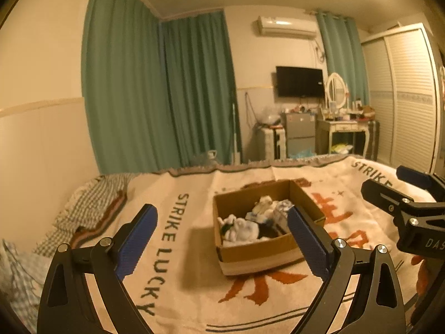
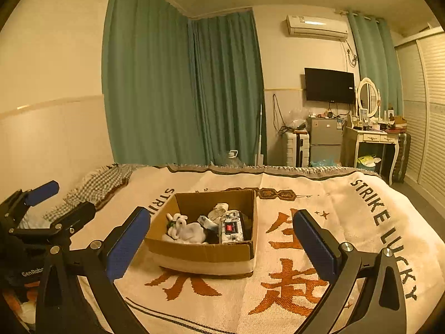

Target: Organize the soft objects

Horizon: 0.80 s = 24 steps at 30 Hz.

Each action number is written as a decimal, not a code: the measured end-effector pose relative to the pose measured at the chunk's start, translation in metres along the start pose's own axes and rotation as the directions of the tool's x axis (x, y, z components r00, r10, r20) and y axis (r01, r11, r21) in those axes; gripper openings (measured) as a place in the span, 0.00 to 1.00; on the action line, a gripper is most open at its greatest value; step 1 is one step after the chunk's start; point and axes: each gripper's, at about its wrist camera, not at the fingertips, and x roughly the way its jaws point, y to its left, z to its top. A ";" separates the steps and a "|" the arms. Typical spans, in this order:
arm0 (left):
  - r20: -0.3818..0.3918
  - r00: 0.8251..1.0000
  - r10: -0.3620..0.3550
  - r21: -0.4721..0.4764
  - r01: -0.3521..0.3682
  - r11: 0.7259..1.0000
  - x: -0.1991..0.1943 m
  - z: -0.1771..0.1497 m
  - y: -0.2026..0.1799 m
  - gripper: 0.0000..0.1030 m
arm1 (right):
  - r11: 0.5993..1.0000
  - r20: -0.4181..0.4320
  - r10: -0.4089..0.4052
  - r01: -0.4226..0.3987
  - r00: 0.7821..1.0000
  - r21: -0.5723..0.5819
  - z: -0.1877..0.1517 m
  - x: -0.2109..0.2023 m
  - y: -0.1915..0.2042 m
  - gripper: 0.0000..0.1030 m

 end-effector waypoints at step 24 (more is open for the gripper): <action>-0.013 0.999 -0.050 -0.040 0.050 0.998 -0.003 -0.008 0.004 0.93 | 1.000 -0.009 -0.019 0.019 1.000 0.015 0.000 0.006 -0.001 1.00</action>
